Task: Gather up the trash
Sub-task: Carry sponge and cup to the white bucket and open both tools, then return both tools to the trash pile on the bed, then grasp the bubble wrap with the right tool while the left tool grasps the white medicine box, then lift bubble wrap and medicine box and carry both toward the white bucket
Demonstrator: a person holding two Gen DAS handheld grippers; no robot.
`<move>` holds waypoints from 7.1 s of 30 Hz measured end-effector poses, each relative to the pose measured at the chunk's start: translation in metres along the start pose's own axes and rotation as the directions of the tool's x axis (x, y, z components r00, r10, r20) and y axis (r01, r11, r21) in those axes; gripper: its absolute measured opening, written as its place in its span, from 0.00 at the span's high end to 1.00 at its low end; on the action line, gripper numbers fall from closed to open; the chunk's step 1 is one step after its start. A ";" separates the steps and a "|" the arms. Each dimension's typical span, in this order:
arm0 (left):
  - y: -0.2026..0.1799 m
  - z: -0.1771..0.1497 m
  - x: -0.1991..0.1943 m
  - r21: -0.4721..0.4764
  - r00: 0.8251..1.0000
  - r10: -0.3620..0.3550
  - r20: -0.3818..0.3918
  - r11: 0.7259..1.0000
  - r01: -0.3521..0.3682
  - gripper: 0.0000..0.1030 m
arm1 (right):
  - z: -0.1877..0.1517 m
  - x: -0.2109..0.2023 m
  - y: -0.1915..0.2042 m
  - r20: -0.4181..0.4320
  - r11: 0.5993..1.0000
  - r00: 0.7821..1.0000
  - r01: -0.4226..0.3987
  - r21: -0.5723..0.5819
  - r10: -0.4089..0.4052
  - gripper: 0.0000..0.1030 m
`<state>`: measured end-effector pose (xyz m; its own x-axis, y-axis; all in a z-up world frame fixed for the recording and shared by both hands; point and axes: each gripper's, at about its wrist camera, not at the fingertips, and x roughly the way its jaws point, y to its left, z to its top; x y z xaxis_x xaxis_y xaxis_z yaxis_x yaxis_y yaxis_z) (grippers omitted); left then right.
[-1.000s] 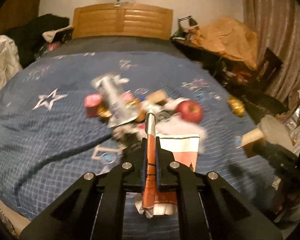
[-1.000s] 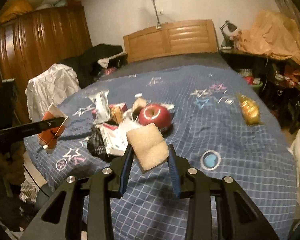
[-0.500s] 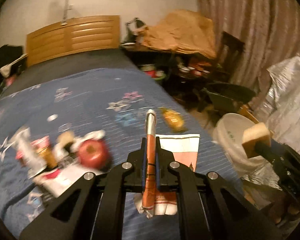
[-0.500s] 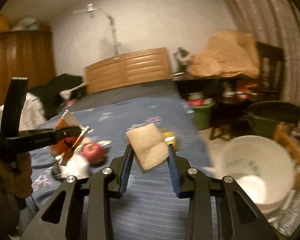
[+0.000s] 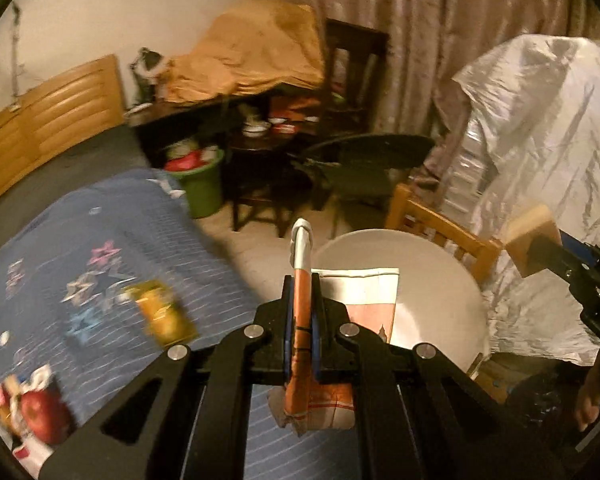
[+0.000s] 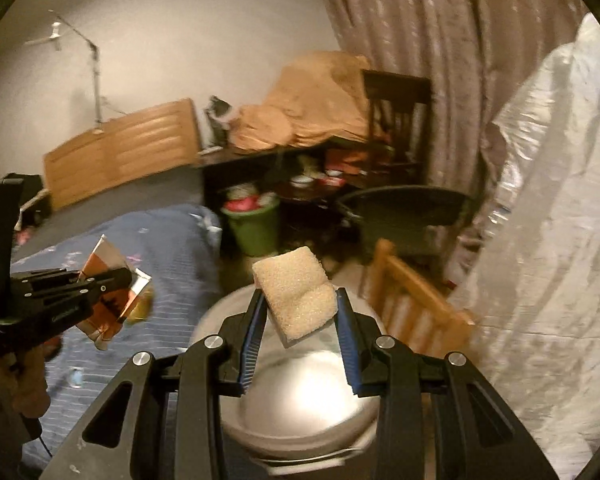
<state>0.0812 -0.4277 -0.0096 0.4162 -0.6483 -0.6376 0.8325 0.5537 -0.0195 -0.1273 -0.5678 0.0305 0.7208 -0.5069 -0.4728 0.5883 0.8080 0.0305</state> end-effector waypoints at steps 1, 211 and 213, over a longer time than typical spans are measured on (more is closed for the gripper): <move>-0.008 0.005 0.010 0.010 1.000 -0.019 -0.008 1.000 0.019 0.95 | 0.003 0.005 -0.009 -0.012 1.000 1.000 0.014 0.002 -0.014 0.65; 0.032 -0.037 -0.073 0.055 0.921 0.382 0.081 0.921 -0.387 0.52 | -0.019 -0.027 0.109 -0.006 0.973 0.980 -0.201 -0.111 0.201 0.64; 0.022 -0.028 -0.062 0.070 0.931 0.355 0.084 0.930 -0.361 0.52 | -0.012 -0.024 0.090 -0.006 0.981 0.986 -0.164 -0.106 0.165 0.64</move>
<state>0.0636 -0.3603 0.0083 0.7138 -0.4508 -0.5360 0.6495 0.7123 0.2659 -0.0963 -0.4796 0.0337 0.8057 -0.3652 -0.4664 0.4195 0.9076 0.0140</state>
